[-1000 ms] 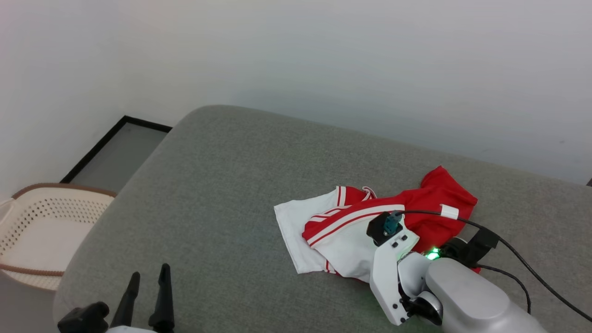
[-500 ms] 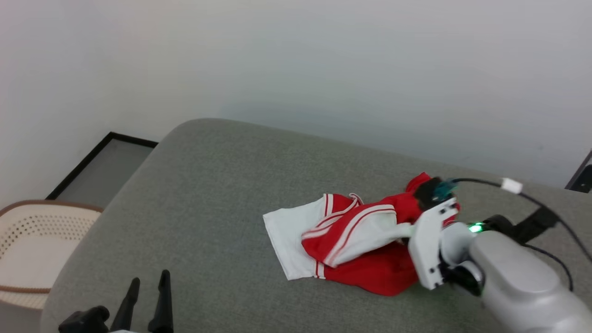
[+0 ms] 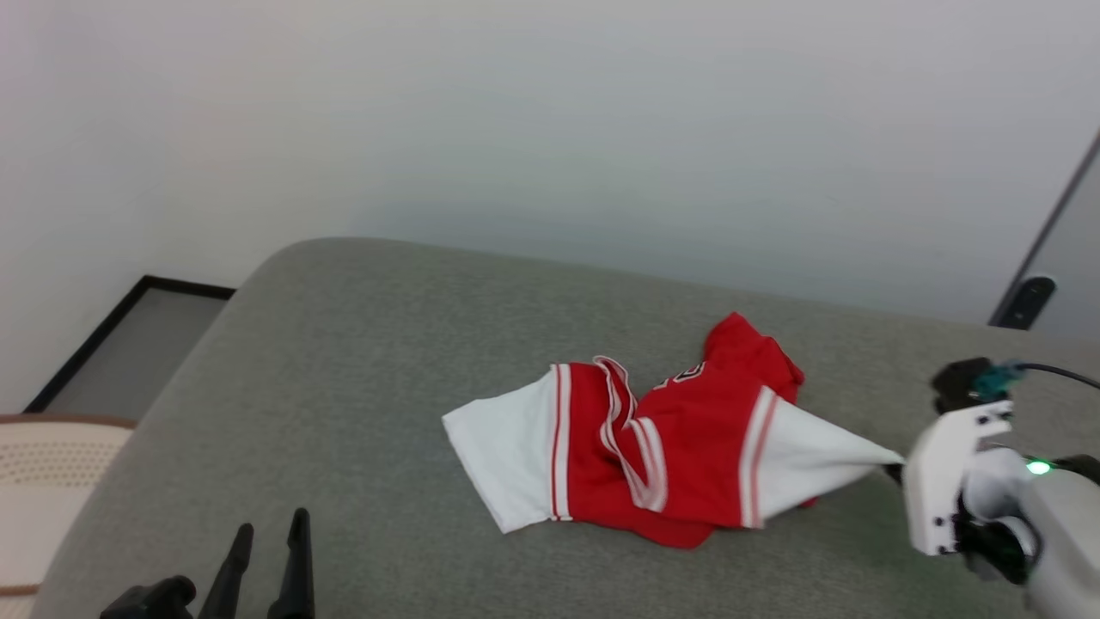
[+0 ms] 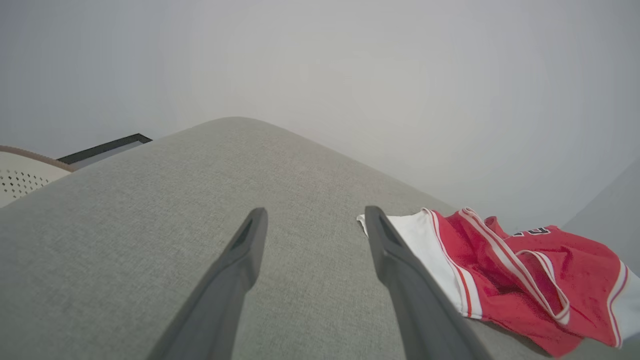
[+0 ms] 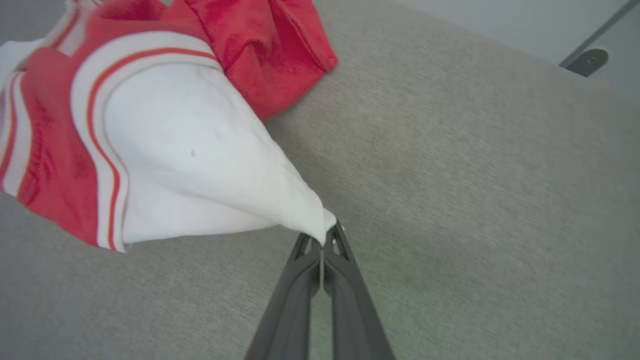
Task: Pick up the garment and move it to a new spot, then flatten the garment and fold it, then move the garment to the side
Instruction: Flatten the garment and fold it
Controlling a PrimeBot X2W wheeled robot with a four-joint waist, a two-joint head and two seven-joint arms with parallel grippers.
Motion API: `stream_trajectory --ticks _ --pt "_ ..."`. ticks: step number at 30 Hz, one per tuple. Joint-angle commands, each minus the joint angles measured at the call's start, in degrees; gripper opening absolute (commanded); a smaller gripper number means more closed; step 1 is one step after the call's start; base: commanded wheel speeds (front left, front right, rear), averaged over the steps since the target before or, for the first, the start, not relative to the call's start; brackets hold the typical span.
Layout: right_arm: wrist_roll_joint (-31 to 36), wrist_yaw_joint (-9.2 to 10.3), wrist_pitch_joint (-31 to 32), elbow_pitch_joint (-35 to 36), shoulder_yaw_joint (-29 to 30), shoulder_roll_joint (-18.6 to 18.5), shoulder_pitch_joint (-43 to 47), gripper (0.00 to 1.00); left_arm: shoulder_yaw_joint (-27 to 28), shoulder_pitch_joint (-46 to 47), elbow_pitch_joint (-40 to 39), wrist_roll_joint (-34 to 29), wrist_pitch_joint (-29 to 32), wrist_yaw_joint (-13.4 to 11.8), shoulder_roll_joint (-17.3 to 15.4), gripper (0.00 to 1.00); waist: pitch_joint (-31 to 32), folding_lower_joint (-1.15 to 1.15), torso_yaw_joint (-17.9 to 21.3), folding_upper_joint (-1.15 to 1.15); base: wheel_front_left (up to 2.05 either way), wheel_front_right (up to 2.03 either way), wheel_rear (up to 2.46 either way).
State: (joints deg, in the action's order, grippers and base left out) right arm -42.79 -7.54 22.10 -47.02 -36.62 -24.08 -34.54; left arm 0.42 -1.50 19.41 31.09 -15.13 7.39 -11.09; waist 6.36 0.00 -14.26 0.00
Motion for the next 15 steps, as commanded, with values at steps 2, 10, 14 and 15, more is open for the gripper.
stream_trajectory --ticks 2,10,14,15 --pt "0.5 0.09 -0.3 0.6 1.7 -1.4 1.7 0.0 0.3 -0.2 -0.4 -0.1 0.0 0.2 -0.1 1.0 -0.8 0.0 2.4 0.0 0.0 0.0 0.0" --pt "3.5 0.09 0.0 1.7 8.5 -5.2 4.6 0.0 0.0 0.9 -0.5 0.1 0.0 0.2 0.1 1.0 -2.2 0.0 6.4 0.0 0.0 0.0 0.0" --pt "5.0 0.09 0.7 2.0 11.6 -5.7 6.4 0.0 -0.6 1.7 -0.5 0.0 0.0 0.2 0.4 1.0 -3.0 0.0 7.5 0.0 0.0 0.0 0.0" --pt "5.4 0.09 0.8 2.0 12.3 -5.6 6.9 0.0 -0.9 1.9 -0.4 -0.2 0.0 0.2 0.3 1.0 -3.1 0.0 7.6 0.0 0.0 0.0 0.0"
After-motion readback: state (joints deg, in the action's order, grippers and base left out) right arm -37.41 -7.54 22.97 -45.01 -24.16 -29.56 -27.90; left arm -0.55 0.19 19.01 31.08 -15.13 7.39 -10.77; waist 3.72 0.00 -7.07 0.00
